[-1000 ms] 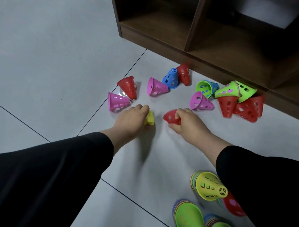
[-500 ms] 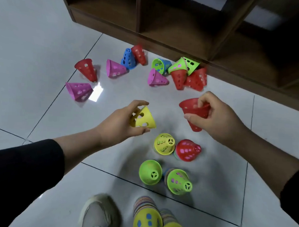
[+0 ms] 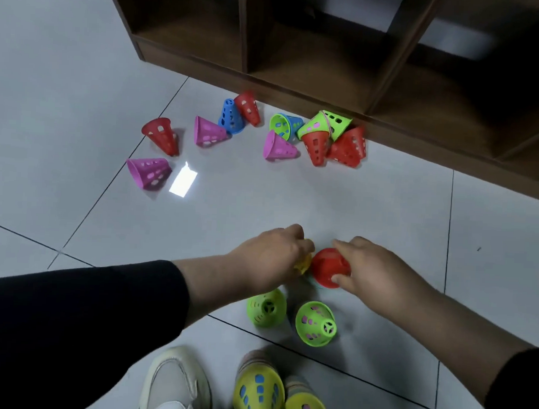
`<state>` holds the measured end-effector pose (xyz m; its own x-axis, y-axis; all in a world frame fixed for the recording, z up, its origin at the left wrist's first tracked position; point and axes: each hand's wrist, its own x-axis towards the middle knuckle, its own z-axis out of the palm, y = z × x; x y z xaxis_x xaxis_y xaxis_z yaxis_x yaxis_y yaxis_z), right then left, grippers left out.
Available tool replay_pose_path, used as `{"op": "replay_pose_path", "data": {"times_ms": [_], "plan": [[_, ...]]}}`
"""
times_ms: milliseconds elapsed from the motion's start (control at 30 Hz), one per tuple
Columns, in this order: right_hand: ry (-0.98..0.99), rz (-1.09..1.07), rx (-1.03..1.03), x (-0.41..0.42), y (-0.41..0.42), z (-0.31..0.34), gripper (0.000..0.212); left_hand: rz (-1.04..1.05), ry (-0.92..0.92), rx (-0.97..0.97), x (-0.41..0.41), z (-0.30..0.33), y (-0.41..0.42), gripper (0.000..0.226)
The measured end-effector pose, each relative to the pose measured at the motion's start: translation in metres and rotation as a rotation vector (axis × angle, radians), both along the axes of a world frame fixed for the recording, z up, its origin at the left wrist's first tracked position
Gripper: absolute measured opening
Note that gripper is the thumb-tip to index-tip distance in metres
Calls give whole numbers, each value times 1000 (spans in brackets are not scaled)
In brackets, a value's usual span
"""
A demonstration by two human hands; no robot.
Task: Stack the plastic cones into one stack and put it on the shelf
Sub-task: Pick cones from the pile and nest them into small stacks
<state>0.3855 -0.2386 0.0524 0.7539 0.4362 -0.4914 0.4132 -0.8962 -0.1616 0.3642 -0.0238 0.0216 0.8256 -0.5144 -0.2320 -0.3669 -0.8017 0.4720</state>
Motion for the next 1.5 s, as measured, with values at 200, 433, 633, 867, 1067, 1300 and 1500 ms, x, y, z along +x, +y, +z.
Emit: {"op": "replay_pose_path", "data": {"times_ms": [200, 433, 633, 867, 1067, 1300, 1500], "plan": [[-103, -72, 173, 15, 4, -3, 48, 321, -9, -193, 5, -14, 30, 55], [-42, -313, 286, 108, 30, -26, 47, 792, 220, -240, 89, -46, 77, 55], [-15, -347, 272, 180, 63, -52, 68, 1007, 489, -524, 148, -57, 66, 58], [-78, -340, 63, 240, 96, -75, 80, 1105, 689, -744, 189, -64, 38, 51], [-107, -292, 9, 244, 99, -93, 50, 1163, 624, -706, 189, -73, 33, 18], [-173, -311, 281, 204, 82, -103, 37, 1175, 484, -795, 161, -71, 51, 30], [-196, -508, 662, 151, 53, -49, 36, 1058, 390, -958, 121, -30, 58, 33]]}}
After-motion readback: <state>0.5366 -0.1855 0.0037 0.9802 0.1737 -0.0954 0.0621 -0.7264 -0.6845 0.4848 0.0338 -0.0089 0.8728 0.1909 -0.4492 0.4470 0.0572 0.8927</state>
